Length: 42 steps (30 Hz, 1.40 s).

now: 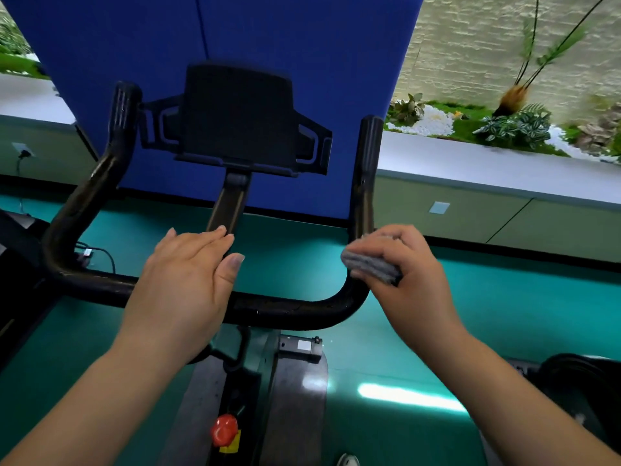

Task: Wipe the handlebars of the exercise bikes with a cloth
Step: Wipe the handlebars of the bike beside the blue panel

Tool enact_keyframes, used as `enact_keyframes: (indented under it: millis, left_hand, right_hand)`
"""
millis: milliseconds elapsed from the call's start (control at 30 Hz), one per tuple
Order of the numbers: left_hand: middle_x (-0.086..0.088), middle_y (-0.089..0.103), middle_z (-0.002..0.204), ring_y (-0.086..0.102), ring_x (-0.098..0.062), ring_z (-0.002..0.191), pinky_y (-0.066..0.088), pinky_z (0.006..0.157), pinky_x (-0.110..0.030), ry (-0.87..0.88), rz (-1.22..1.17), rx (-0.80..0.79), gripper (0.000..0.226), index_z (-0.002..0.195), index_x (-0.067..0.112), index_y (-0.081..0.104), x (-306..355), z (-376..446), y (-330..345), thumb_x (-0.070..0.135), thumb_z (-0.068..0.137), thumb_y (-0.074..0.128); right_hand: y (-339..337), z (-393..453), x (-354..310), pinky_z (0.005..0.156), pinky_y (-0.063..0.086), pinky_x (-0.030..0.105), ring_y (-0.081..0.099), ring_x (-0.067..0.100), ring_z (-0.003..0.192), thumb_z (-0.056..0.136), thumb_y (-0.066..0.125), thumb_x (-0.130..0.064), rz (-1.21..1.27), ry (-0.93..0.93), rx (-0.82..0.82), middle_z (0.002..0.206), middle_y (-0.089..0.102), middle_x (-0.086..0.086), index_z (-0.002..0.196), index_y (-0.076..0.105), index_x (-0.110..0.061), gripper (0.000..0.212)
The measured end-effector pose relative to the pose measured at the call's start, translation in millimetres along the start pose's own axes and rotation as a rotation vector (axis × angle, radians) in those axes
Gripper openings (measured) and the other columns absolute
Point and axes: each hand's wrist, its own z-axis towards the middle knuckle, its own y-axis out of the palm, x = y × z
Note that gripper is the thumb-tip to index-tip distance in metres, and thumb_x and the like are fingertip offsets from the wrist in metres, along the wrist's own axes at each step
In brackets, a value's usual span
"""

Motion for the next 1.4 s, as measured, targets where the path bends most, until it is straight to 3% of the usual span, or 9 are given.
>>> enact_keyframes:
  millis: [233,467,633,867,1000,1267,1400]
  left_hand:
    - [-0.006,0.063,0.125,0.055,-0.024,0.118,0.031,0.109,-0.042,-0.016,-0.018,0.019,0.058,0.119,0.008,0.064,4,0,-2,0.042,0.099,0.023]
    - [-0.004,0.064,0.123,0.054,-0.025,0.116,0.043,0.097,-0.042,-0.045,-0.019,0.038,0.055,0.116,0.010,0.067,5,-1,-2,0.042,0.097,0.026]
    - [-0.004,0.064,0.123,0.054,-0.025,0.115,0.044,0.094,-0.041,-0.034,-0.009,0.030,0.058,0.114,0.010,0.068,6,-1,-3,0.045,0.096,0.025]
    - [-0.005,0.061,0.128,0.053,-0.024,0.119,0.040,0.101,-0.040,0.010,-0.011,0.017,0.052,0.121,0.010,0.064,0,-6,-4,0.038,0.096,0.028]
    - [-0.004,0.055,0.136,0.047,-0.023,0.127,0.032,0.111,-0.046,0.034,-0.058,-0.004,0.052,0.130,0.011,0.057,-10,-11,-4,0.038,0.097,0.026]
    - [-0.002,0.044,0.145,0.037,-0.022,0.136,0.024,0.116,-0.044,0.021,-0.077,-0.037,0.058,0.140,0.012,0.045,-14,-20,-4,0.042,0.098,0.019]
    - [-0.002,0.040,0.148,0.033,-0.021,0.138,0.022,0.117,-0.044,0.027,-0.076,-0.053,0.060,0.143,0.012,0.041,-15,-24,-6,0.043,0.098,0.017]
  right_hand:
    - [3,44,6,0.078,0.036,0.001,0.049,-0.008,0.094,0.075,0.077,-0.004,-0.107,-0.025,-0.041,0.099,0.050,-0.004,0.099,0.073,-0.019,0.028]
    - [5,-15,-11,0.078,0.040,0.001,0.054,-0.002,0.096,0.070,0.077,0.005,-0.009,-0.016,-0.026,0.102,0.055,0.001,0.096,0.073,-0.013,0.032]
    - [2,2,-7,0.079,0.038,0.001,0.051,-0.002,0.097,0.073,0.077,0.003,-0.033,-0.013,-0.041,0.101,0.053,-0.001,0.098,0.073,-0.015,0.031]
    - [20,-32,-26,0.079,0.040,0.001,0.053,0.000,0.095,0.069,0.078,0.006,-0.012,-0.016,-0.031,0.102,0.053,0.003,0.096,0.074,-0.013,0.033]
    - [13,-14,-19,0.079,0.036,-0.001,0.050,-0.008,0.094,0.072,0.077,0.002,-0.043,-0.017,-0.019,0.100,0.052,0.001,0.098,0.073,-0.014,0.031]
    - [32,-45,-38,0.082,0.040,0.003,0.054,0.003,0.095,0.070,0.078,0.006,0.009,-0.023,0.001,0.102,0.053,0.003,0.098,0.073,-0.012,0.034]
    - [24,-32,-32,0.078,0.038,-0.003,0.050,-0.007,0.096,0.072,0.076,0.005,0.008,0.000,0.017,0.101,0.051,0.001,0.099,0.073,-0.011,0.031]
